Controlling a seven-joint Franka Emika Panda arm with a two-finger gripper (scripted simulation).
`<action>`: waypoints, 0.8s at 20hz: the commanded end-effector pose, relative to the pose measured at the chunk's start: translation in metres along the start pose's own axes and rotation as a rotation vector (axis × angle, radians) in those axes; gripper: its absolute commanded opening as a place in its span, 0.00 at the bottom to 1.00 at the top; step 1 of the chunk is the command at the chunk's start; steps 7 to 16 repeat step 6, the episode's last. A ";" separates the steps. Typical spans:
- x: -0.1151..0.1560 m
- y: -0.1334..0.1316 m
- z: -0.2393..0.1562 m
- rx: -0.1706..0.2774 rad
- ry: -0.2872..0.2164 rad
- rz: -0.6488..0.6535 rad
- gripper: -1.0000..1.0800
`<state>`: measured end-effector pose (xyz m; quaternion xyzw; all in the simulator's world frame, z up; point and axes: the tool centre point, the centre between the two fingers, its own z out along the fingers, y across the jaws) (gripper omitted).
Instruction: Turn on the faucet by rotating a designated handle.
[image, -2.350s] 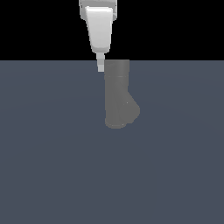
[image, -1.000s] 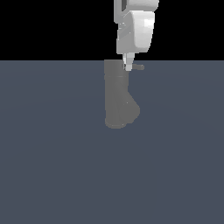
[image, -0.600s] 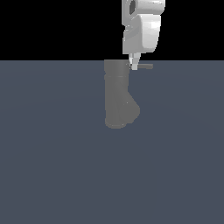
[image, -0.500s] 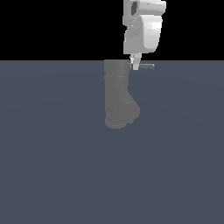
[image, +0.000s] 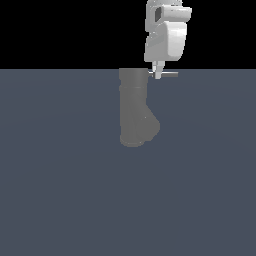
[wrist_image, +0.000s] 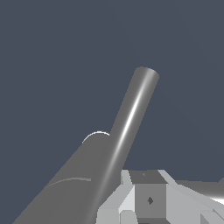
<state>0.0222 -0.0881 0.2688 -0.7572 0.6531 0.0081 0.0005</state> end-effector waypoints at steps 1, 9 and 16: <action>0.044 0.001 -0.001 0.010 0.012 0.060 0.00; 0.056 -0.006 -0.002 0.010 0.013 0.067 0.00; 0.056 -0.006 -0.002 0.010 0.013 0.067 0.00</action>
